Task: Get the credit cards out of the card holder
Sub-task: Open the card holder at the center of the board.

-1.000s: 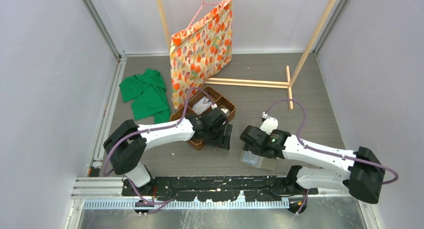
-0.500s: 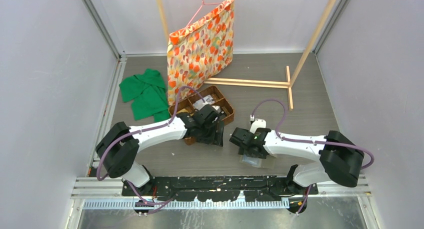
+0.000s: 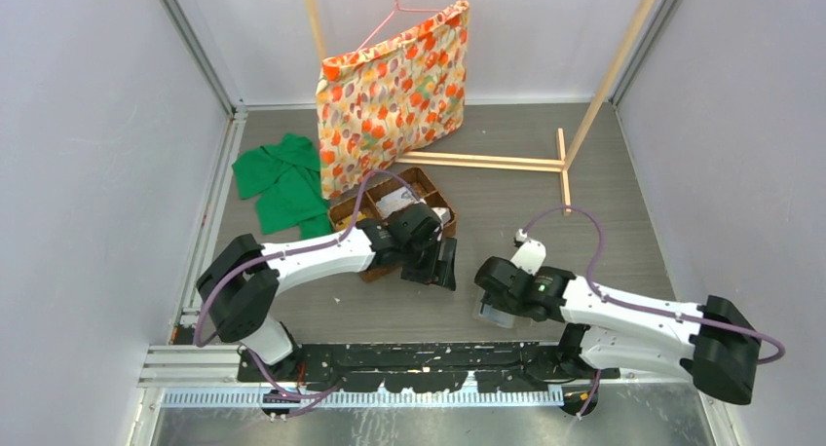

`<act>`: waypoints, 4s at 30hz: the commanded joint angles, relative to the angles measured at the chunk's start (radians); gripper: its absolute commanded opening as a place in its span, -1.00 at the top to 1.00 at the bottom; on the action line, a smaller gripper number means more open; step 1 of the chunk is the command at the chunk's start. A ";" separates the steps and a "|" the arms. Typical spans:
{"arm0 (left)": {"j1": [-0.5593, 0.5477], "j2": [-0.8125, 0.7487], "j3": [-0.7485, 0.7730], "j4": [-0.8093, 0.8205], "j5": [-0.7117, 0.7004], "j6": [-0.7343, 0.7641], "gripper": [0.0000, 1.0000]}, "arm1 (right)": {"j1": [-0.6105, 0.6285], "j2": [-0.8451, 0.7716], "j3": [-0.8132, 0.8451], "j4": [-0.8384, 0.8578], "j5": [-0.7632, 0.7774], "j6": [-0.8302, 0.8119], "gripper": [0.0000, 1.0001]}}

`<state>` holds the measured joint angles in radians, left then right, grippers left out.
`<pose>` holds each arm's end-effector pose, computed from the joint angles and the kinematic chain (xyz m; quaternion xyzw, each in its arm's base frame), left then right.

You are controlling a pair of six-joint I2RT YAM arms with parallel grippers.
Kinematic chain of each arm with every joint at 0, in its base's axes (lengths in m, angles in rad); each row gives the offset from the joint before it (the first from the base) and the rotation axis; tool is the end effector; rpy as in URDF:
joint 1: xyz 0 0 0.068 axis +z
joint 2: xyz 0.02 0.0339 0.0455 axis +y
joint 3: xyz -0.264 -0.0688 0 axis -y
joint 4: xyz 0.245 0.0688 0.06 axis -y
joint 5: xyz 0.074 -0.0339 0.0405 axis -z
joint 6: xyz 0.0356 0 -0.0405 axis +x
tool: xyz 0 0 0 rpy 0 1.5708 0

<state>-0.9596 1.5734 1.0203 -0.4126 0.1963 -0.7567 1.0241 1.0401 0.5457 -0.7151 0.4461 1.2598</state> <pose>0.1795 -0.2682 0.2103 0.1253 0.9421 -0.2855 0.1231 0.1005 0.1355 0.1785 0.1523 0.9480 0.0689 0.2708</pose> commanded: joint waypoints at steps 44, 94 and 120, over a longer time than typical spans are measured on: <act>-0.087 0.311 0.204 0.169 0.122 -0.107 -0.07 | -0.111 0.021 0.010 -0.163 0.059 0.081 0.99; -0.060 -0.396 -0.166 -0.171 -0.288 -0.131 -0.23 | 0.141 0.482 0.303 -0.055 0.011 -0.216 -0.48; -0.063 -0.131 0.023 -0.103 -0.116 -0.036 -0.14 | 0.024 -0.363 -0.190 0.126 -0.098 0.142 0.15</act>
<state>-1.0225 1.4361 1.0008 -0.5251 0.0669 -0.8295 1.0641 0.7872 0.4122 -0.5968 0.3664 1.3312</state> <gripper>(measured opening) 0.569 0.431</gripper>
